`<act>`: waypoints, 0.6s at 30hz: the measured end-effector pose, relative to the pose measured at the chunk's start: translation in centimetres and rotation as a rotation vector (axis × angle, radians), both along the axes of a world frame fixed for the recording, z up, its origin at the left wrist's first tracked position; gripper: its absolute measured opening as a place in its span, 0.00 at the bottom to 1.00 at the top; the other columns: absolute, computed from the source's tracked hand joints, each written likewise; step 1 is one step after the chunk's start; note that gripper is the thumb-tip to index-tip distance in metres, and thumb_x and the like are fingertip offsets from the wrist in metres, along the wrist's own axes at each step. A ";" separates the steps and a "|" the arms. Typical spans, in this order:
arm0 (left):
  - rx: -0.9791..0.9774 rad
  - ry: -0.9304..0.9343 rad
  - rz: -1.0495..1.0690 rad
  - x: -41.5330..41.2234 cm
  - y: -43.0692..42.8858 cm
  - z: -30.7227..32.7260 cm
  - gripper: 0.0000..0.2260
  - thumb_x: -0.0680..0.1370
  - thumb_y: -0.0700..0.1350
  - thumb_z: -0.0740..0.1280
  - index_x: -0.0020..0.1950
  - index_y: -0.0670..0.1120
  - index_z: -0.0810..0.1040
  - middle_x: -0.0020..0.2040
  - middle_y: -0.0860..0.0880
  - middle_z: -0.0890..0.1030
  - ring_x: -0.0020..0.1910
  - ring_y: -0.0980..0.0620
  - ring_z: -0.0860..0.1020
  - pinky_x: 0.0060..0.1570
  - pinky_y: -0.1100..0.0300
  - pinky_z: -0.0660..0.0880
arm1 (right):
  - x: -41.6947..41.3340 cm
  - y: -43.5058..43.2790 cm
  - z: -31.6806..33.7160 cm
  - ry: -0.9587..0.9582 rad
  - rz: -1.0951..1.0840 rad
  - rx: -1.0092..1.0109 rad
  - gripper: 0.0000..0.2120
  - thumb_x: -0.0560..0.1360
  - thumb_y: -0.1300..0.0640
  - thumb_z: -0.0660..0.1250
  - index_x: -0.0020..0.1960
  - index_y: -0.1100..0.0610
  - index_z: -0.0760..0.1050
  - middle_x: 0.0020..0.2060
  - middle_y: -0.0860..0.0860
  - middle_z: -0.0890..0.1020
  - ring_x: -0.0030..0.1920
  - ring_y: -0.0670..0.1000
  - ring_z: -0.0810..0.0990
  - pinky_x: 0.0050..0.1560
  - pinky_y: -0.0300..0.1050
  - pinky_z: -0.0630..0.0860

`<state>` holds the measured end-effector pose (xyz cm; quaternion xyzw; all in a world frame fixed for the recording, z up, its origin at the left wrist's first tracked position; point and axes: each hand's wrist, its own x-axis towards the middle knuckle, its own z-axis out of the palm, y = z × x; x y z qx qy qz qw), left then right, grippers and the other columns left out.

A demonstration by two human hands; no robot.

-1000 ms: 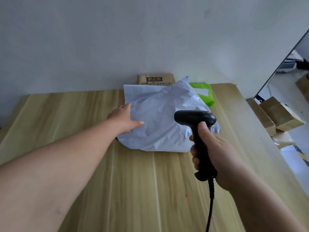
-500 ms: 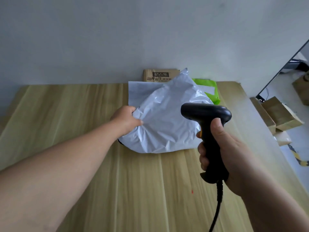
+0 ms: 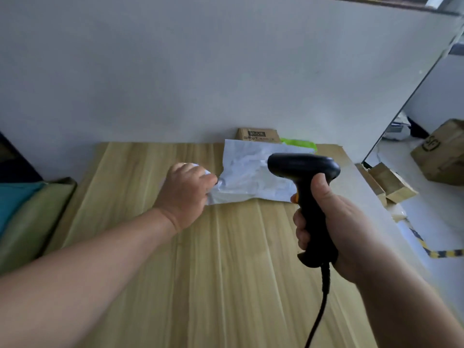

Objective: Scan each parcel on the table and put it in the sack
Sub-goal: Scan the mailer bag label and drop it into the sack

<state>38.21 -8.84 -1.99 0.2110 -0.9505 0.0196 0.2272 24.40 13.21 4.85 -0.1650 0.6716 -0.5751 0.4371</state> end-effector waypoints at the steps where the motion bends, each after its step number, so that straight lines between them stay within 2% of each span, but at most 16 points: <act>1: -0.018 -0.065 -0.026 1.6 0.7 -0.6 0.09 0.59 0.35 0.74 0.37 0.44 0.81 0.31 0.45 0.77 0.33 0.42 0.77 0.42 0.50 0.75 | 1.3 0.2 -0.1 0.001 0.011 0.006 0.38 0.54 0.26 0.68 0.49 0.57 0.76 0.29 0.52 0.76 0.25 0.51 0.72 0.25 0.44 0.68; 3: -0.013 -0.228 -0.096 5.0 2.1 -2.5 0.12 0.57 0.39 0.79 0.36 0.46 0.81 0.30 0.47 0.76 0.32 0.44 0.77 0.44 0.48 0.78 | 3.6 0.7 -0.5 0.009 0.031 0.031 0.38 0.55 0.26 0.68 0.49 0.56 0.75 0.29 0.52 0.76 0.25 0.52 0.72 0.26 0.44 0.68; 6: 0.015 -0.495 -0.175 9.1 3.7 -5.8 0.16 0.53 0.53 0.81 0.35 0.51 0.81 0.32 0.50 0.78 0.34 0.47 0.79 0.47 0.51 0.78 | 6.4 1.3 -1.7 0.001 0.031 0.064 0.37 0.56 0.27 0.68 0.49 0.57 0.75 0.29 0.52 0.75 0.25 0.52 0.71 0.27 0.44 0.66; 7: 0.037 -0.586 -0.180 10.2 4.0 -6.6 0.17 0.56 0.56 0.79 0.39 0.51 0.82 0.36 0.50 0.79 0.39 0.47 0.80 0.51 0.52 0.76 | 7.2 1.5 -2.1 -0.003 0.026 0.079 0.38 0.55 0.27 0.68 0.49 0.57 0.75 0.29 0.52 0.75 0.25 0.52 0.71 0.27 0.44 0.66; 9: 0.111 -0.701 -0.164 11.5 4.3 -7.9 0.17 0.70 0.58 0.70 0.55 0.52 0.79 0.50 0.49 0.78 0.55 0.47 0.75 0.63 0.53 0.65 | 8.5 1.9 -2.8 -0.013 0.019 0.112 0.38 0.54 0.27 0.69 0.48 0.58 0.75 0.29 0.52 0.75 0.25 0.52 0.71 0.27 0.44 0.66; 10: 0.159 -0.717 -0.125 11.9 4.1 -8.4 0.18 0.75 0.59 0.65 0.60 0.53 0.76 0.56 0.49 0.76 0.60 0.47 0.71 0.66 0.53 0.59 | 9.0 2.1 -3.1 -0.021 0.013 0.128 0.38 0.54 0.27 0.69 0.48 0.58 0.74 0.28 0.52 0.75 0.25 0.52 0.71 0.26 0.44 0.67; 12: 0.237 -0.675 -0.039 12.2 3.8 -8.6 0.19 0.77 0.59 0.61 0.65 0.54 0.71 0.61 0.50 0.72 0.65 0.48 0.67 0.67 0.54 0.56 | 9.8 2.5 -3.5 -0.038 -0.002 0.165 0.38 0.53 0.27 0.69 0.48 0.58 0.74 0.28 0.52 0.75 0.24 0.52 0.71 0.26 0.43 0.67; 18: 0.356 -0.436 0.166 10.9 2.3 -7.3 0.25 0.76 0.60 0.63 0.69 0.51 0.66 0.65 0.49 0.71 0.65 0.46 0.68 0.64 0.54 0.63 | 9.8 3.3 -4.0 -0.067 -0.027 0.249 0.40 0.54 0.27 0.69 0.50 0.58 0.75 0.28 0.52 0.75 0.25 0.52 0.71 0.26 0.44 0.69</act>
